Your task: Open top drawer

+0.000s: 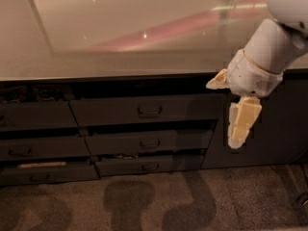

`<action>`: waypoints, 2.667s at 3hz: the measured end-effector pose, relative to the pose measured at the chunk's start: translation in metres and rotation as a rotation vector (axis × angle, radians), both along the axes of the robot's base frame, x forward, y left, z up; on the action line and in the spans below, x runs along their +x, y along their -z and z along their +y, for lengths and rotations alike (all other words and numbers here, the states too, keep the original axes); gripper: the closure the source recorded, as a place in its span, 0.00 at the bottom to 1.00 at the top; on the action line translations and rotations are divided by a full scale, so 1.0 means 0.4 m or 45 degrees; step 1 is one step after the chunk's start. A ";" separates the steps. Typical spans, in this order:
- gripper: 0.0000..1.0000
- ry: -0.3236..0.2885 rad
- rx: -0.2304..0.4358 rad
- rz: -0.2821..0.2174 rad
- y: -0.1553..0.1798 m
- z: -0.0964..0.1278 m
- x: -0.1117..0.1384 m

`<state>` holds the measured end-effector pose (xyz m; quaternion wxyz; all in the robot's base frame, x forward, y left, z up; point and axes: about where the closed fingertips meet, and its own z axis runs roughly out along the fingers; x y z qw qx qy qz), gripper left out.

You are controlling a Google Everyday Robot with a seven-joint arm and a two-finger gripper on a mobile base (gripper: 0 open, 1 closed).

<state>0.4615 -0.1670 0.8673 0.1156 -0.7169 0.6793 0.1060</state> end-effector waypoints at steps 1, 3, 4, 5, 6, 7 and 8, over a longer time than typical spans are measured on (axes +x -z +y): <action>0.00 0.035 -0.038 -0.215 0.058 -0.016 -0.080; 0.00 -0.004 -0.098 -0.275 0.183 -0.059 0.028; 0.00 -0.004 -0.099 -0.275 0.183 -0.059 0.029; 0.00 0.033 -0.123 -0.259 0.195 -0.081 0.070; 0.00 0.075 -0.141 -0.196 0.205 -0.155 0.182; 0.00 0.077 -0.133 -0.235 0.178 -0.147 0.186; 0.00 0.077 -0.132 -0.235 0.178 -0.147 0.186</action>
Offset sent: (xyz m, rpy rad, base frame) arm -0.0241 -0.0017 -0.0009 -0.0208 -0.1271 0.0001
